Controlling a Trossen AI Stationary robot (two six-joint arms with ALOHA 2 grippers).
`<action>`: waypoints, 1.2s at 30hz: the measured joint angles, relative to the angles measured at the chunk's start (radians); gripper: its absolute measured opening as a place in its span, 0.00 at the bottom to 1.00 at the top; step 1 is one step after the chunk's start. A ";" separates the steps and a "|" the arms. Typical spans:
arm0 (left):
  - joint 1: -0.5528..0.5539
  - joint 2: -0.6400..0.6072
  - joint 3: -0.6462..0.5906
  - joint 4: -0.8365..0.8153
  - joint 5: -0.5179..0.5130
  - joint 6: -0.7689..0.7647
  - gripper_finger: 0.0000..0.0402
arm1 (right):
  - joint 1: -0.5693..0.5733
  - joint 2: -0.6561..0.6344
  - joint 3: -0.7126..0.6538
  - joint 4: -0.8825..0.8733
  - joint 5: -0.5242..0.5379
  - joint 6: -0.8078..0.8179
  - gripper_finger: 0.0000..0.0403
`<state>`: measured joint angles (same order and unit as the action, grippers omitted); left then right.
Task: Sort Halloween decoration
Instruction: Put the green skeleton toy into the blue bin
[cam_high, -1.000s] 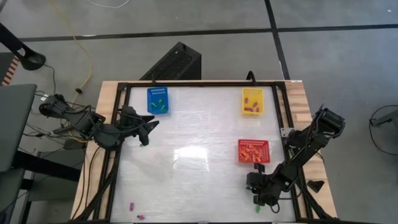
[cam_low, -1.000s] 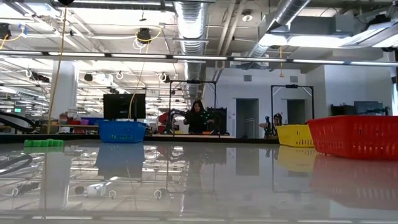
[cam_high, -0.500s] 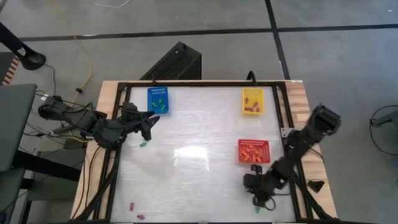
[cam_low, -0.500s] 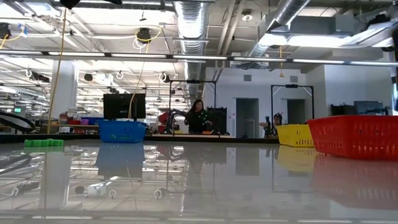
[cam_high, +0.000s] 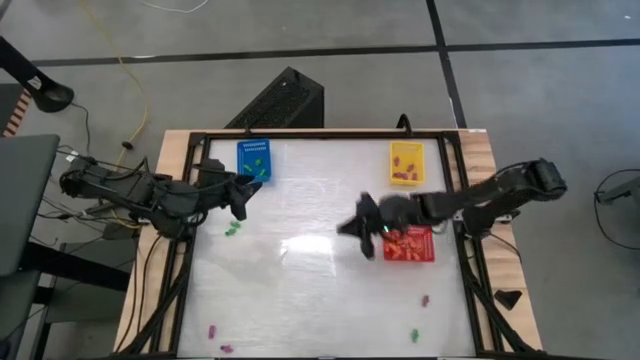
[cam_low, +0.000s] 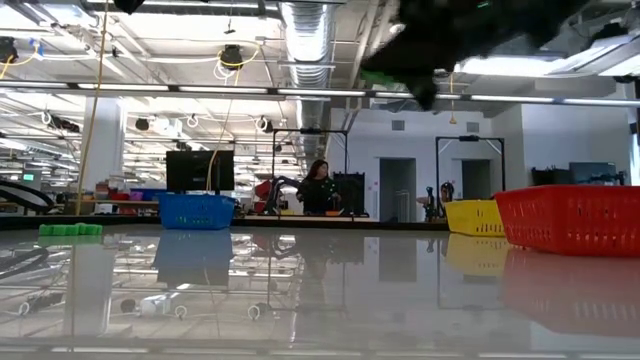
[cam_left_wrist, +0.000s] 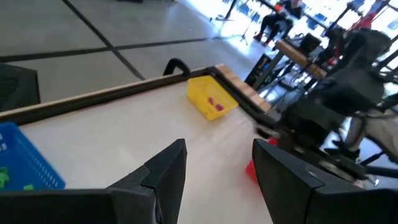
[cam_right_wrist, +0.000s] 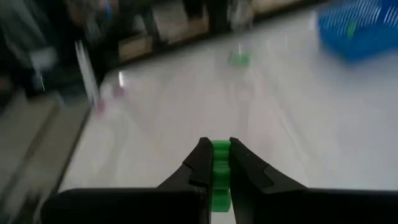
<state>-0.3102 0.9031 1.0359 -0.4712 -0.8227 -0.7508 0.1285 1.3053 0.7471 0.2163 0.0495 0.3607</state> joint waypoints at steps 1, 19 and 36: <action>0.003 0.000 0.000 0.015 0.000 0.010 0.43 | -0.050 0.016 0.000 0.070 -0.038 -0.005 0.14; 0.025 -0.005 0.000 0.234 0.015 0.101 0.43 | -0.385 0.766 0.808 0.147 -0.321 -0.160 0.14; 0.004 -0.047 0.000 0.484 0.086 0.273 0.43 | -0.441 1.308 1.567 -0.422 -0.175 -0.211 0.19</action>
<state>-0.3065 0.8565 1.0359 0.0132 -0.7367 -0.4778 -0.3130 2.6133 2.3137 -0.2058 -0.1253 0.1493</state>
